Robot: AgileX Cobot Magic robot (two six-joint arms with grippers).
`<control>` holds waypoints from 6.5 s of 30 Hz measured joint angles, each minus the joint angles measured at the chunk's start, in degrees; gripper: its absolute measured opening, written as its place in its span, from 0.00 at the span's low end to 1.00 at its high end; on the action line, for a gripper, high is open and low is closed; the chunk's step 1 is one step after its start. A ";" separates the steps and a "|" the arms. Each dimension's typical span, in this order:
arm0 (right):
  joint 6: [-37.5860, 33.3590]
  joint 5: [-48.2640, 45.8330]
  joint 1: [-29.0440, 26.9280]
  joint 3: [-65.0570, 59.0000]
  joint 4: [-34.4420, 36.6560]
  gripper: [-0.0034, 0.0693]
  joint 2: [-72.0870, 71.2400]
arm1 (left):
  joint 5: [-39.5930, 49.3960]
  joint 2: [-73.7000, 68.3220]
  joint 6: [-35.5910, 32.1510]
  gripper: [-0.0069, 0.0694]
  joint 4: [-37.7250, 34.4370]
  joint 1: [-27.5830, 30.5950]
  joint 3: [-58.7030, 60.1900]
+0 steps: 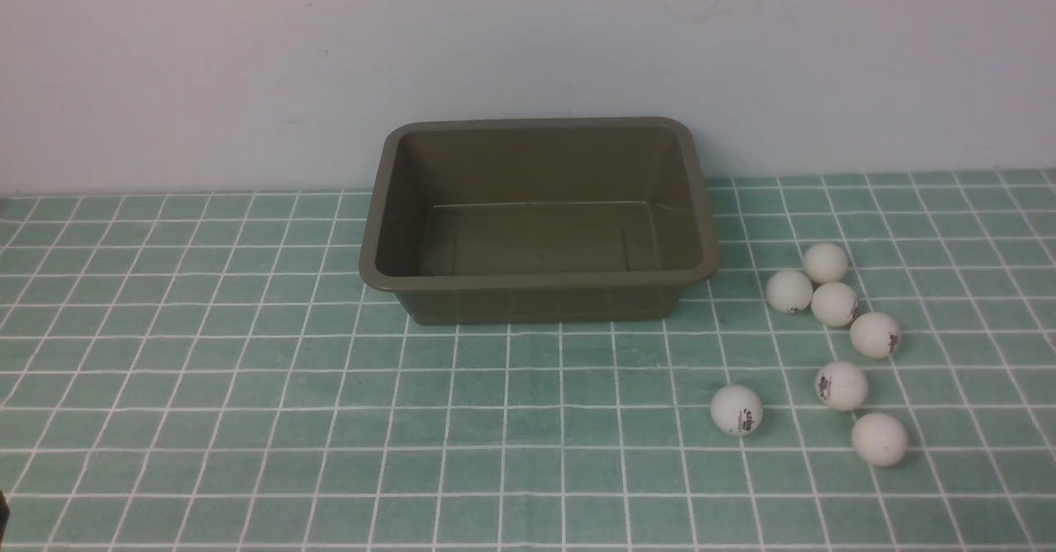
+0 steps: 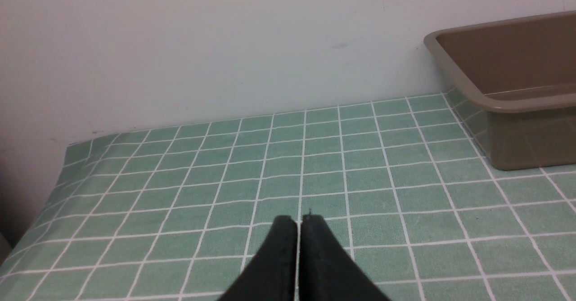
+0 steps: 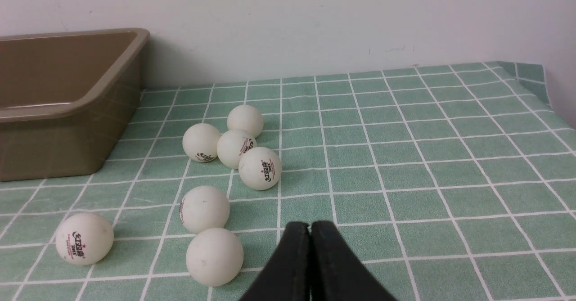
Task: Put the table tennis balls in the box on the green coffee tablecloth.
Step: 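Reach for and grasp a ping pong ball on the table, then release the ping pong ball into the bin and lift the gripper away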
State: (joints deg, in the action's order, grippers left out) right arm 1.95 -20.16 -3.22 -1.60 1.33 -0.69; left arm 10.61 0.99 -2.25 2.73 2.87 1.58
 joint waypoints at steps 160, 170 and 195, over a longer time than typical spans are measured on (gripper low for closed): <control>5.91 -30.42 8.78 101.68 -2.80 0.54 129.64 | 0.04 0.00 0.00 0.08 0.00 0.00 0.00; -2.67 -42.42 8.78 116.60 7.32 0.54 129.64 | 0.04 0.00 0.00 0.08 0.00 0.00 0.00; -17.13 -42.44 24.68 126.31 17.00 0.54 136.21 | 0.04 0.00 0.00 0.08 0.00 0.00 0.00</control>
State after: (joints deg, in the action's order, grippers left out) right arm -15.17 -62.61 21.46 124.71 18.33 135.52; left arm 10.66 0.99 -2.25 2.73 2.87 1.58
